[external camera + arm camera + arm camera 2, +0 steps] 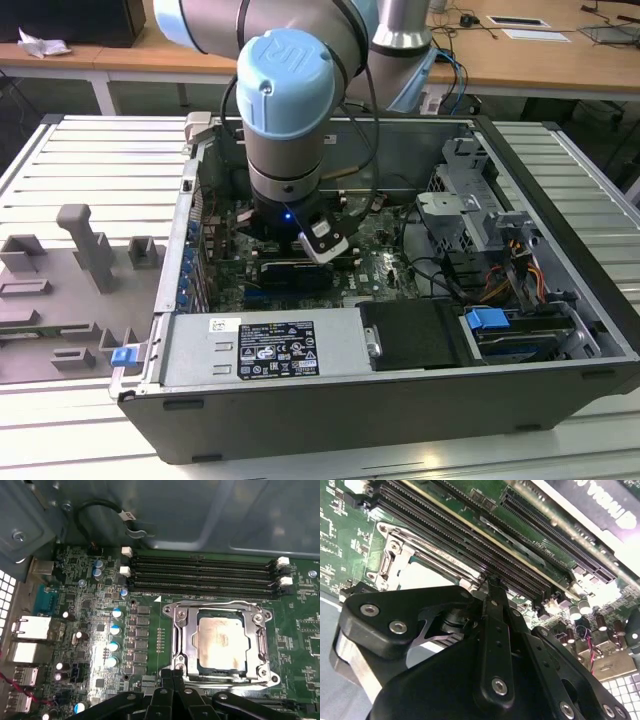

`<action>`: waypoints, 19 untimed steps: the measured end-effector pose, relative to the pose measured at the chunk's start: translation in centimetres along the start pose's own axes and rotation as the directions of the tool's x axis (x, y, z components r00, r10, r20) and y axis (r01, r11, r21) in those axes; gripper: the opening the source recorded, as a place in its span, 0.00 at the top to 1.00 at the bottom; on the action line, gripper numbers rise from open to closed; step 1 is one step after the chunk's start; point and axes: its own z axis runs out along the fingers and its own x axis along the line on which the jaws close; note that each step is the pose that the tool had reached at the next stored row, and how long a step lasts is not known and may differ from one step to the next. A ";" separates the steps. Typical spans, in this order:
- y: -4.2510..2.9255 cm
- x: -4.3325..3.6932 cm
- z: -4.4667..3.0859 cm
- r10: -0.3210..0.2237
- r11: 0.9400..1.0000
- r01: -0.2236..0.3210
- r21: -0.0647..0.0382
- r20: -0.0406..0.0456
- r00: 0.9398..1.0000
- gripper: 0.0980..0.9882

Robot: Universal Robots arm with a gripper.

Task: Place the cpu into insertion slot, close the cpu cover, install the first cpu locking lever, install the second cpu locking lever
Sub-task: 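Install the second cpu locking lever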

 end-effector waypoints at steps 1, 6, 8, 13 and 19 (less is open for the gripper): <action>-0.01 0.04 0.07 0.000 1.000 0.000 -0.003 0.000 1.000 0.99; -0.04 0.23 0.21 -0.001 1.000 0.001 -0.011 0.001 1.000 0.99; 0.16 0.25 -0.37 0.000 1.000 0.000 -0.011 0.002 1.000 0.99; 0.52 0.21 -1.56 0.000 1.000 0.000 -0.011 0.001 1.000 0.99; 0.72 0.19 -2.15 0.000 1.000 0.000 -0.011 0.002 1.000 0.99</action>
